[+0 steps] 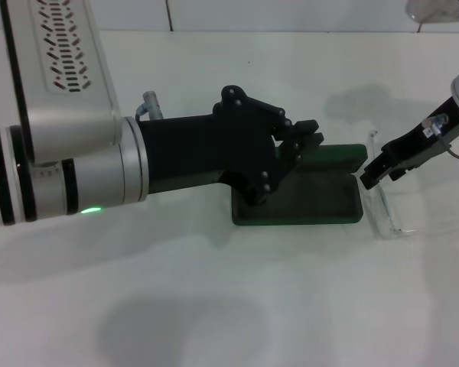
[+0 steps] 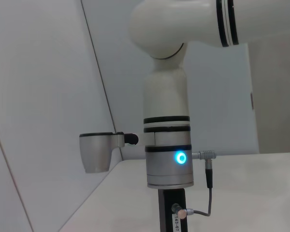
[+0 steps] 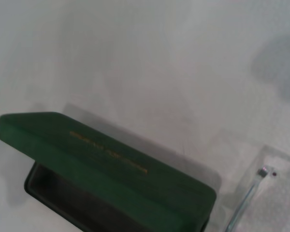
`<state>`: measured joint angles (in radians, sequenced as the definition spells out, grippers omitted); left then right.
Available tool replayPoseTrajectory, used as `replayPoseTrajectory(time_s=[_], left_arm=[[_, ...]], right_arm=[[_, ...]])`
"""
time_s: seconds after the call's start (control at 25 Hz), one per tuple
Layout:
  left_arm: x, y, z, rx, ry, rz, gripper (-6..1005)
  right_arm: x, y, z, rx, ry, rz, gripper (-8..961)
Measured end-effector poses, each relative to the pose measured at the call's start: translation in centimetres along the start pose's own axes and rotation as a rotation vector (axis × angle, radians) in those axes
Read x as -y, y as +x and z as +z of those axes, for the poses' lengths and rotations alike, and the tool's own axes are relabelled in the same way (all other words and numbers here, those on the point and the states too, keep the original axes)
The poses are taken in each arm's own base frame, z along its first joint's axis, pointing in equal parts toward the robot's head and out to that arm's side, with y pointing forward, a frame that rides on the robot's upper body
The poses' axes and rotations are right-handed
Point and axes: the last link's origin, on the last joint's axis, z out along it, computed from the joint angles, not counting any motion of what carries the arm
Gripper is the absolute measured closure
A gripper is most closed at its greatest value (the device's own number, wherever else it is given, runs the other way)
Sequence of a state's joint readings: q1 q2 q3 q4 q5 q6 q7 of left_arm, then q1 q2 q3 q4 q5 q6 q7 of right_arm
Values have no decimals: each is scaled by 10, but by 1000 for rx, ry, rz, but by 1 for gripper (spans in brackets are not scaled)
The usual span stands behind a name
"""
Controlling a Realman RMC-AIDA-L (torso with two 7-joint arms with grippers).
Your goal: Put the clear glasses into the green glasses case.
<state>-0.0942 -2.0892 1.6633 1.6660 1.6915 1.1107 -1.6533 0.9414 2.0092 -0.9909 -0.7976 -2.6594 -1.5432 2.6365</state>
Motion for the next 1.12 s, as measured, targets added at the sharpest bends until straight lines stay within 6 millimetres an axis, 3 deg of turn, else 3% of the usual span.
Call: replayPoseTrajectory(time_s=[0.72, 1.12], left_arm=[[-1, -6, -8, -23, -9, -37, 917], [1, -6, -13, -33, -5, -46, 920]], right_arm=[[5, 4, 11, -43, 45, -5, 504], [8, 11, 12, -58, 43, -20, 714]])
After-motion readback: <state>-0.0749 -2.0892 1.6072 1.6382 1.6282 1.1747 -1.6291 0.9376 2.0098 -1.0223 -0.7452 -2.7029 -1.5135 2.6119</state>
